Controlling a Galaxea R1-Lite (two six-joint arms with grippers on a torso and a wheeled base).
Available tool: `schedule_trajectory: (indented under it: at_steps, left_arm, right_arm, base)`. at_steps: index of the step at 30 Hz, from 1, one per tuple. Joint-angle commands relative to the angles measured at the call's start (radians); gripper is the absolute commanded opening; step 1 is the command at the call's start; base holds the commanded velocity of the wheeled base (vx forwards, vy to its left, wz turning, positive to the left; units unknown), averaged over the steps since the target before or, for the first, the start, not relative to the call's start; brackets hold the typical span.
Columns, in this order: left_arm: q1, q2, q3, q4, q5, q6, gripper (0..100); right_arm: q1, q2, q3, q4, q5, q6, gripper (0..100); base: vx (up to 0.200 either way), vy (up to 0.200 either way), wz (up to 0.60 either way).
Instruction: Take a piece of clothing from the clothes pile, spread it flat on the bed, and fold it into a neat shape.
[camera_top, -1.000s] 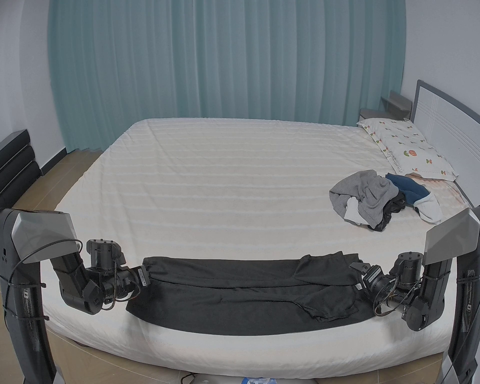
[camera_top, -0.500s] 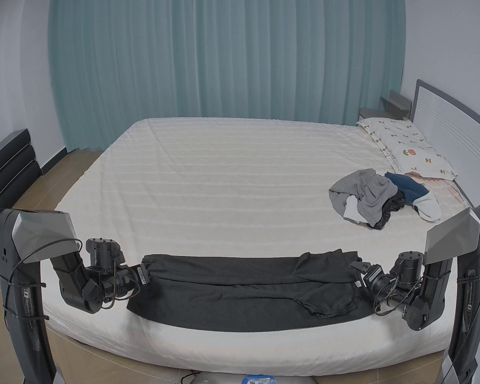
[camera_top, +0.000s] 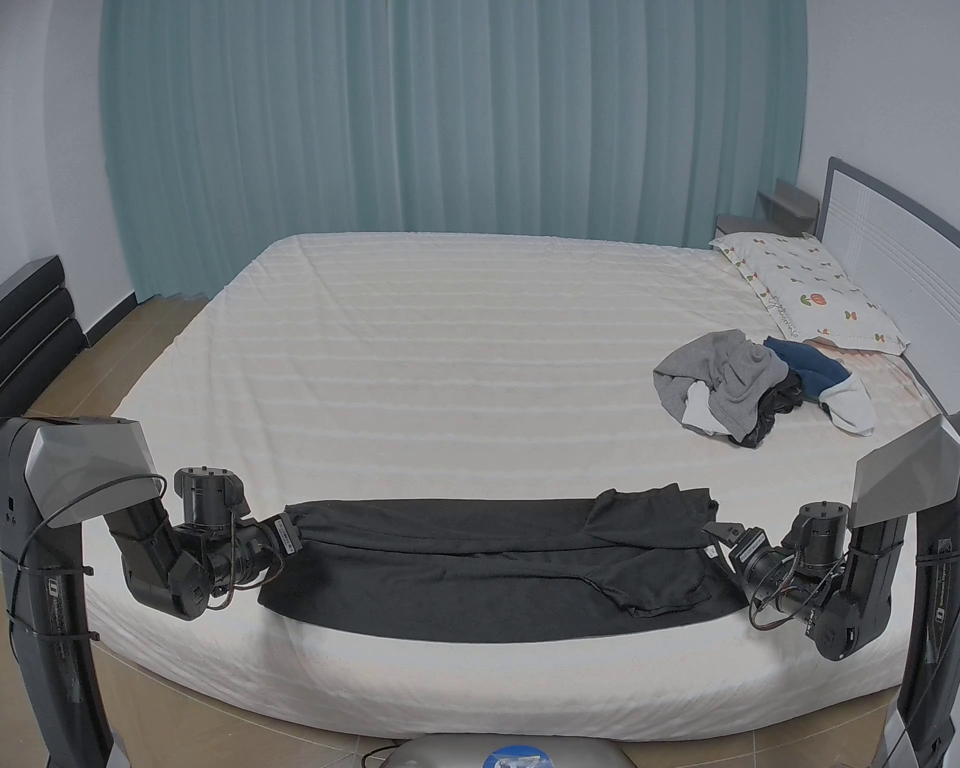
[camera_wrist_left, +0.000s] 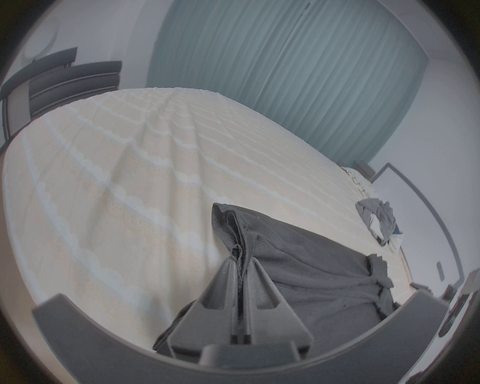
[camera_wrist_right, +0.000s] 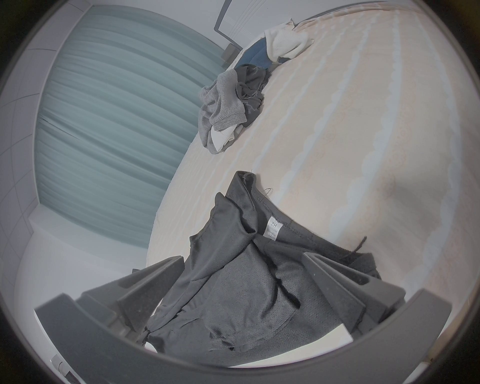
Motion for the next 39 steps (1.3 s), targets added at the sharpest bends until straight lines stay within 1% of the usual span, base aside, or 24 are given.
schedule_trajectory:
  at_steps: [1, 4, 8, 9, 17, 21, 22, 23, 24, 25, 27, 29, 30, 32, 33, 34, 35, 36, 39]
  left_arm:
    - [-0.015, -0.006, -0.017, 0.001, 0.002, -0.049, 0]
    - [-0.030, -0.009, -0.017, 0.000, 0.003, -0.063, 0]
    - [-0.039, -0.014, -0.016, 0.001, 0.003, -0.075, 0]
    - [-0.058, -0.042, -0.017, 0.013, 0.014, -0.083, 0]
    - [-0.079, -0.115, -0.017, 0.030, 0.022, -0.085, 0]
    - [-0.101, -0.178, -0.039, 0.129, 0.022, -0.085, 0]
    - [-0.113, -0.201, -0.057, 0.185, 0.022, -0.086, 0]
    - [-0.122, -0.215, -0.069, 0.221, 0.023, -0.088, 0]
    - [-0.122, -0.215, -0.069, 0.221, 0.023, -0.088, 0]
    - [-0.141, -0.235, -0.094, 0.271, 0.025, -0.098, 0]
    - [-0.162, -0.246, -0.114, 0.302, 0.037, -0.111, 0]
    - [-0.162, -0.246, -0.114, 0.302, 0.037, -0.111, 0]
    - [-0.207, -0.247, -0.154, 0.354, 0.088, -0.124, 0]
    - [-0.234, -0.246, -0.177, 0.388, 0.112, -0.124, 0]
    - [-0.234, -0.246, -0.177, 0.388, 0.112, -0.124, 0]
    - [-0.263, -0.243, -0.198, 0.417, 0.131, -0.124, 0]
    - [-0.266, -0.243, -0.200, 0.418, 0.132, -0.124, 0]
    - [-0.291, -0.239, -0.221, 0.432, 0.150, -0.124, 0]
    - [-0.319, -0.238, -0.252, 0.460, 0.170, -0.126, 0]
  right_arm:
    - [0.002, -0.008, 0.005, -0.012, 0.000, 0.000, 100]
    - [0.000, -0.008, 0.005, -0.012, 0.002, 0.001, 100]
    - [0.000, -0.006, 0.007, -0.012, 0.002, 0.001, 100]
    - [-0.002, -0.008, 0.005, -0.010, 0.002, 0.001, 100]
    - [-0.002, -0.005, 0.007, -0.010, 0.003, 0.001, 100]
    - [-0.002, -0.005, 0.007, -0.012, 0.003, 0.003, 100]
    - [-0.002, -0.005, 0.007, -0.010, 0.005, 0.003, 100]
    - [-0.002, -0.005, 0.007, -0.010, 0.005, 0.003, 100]
    - [-0.002, -0.005, 0.007, -0.010, 0.005, 0.003, 100]
    - [-0.002, -0.005, 0.007, -0.010, 0.005, 0.001, 100]
    - [0.000, -0.003, 0.007, -0.010, 0.005, 0.001, 100]
    - [0.000, -0.003, 0.007, -0.010, 0.005, 0.001, 100]
    - [0.000, -0.003, 0.007, -0.010, 0.006, 0.001, 100]
    - [0.002, -0.003, 0.008, -0.010, 0.006, 0.001, 100]
    - [0.002, -0.003, 0.008, -0.010, 0.006, 0.001, 100]
    - [0.002, -0.003, 0.010, -0.010, 0.006, 0.001, 100]
    - [0.002, -0.003, 0.010, -0.010, 0.006, 0.001, 100]
    - [0.003, -0.003, 0.010, -0.010, 0.006, 0.001, 100]
    - [0.003, -0.003, 0.010, -0.010, 0.006, 0.001, 100]
  base:
    - [0.000, 0.000, 0.00]
    - [0.000, 0.000, 0.00]
    - [0.000, -0.200, 0.00]
    - [0.000, -0.200, 0.00]
    - [0.000, -0.200, 0.00]
    - [0.000, -0.200, 0.00]
    - [0.000, -0.200, 0.00]
    - [0.000, -0.200, 0.00]
    - [0.000, -0.200, 0.00]
    - [0.000, -0.200, 0.00]
    - [0.000, -0.200, 0.00]
    - [0.000, -0.200, 0.00]
    - [0.000, -0.200, 0.00]
    - [0.000, -0.200, 0.00]
    - [0.000, -0.200, 0.00]
    - [0.000, -0.200, 0.00]
    - [0.000, -0.200, 0.00]
    - [0.000, -0.200, 0.00]
    - [0.000, -0.200, 0.00]
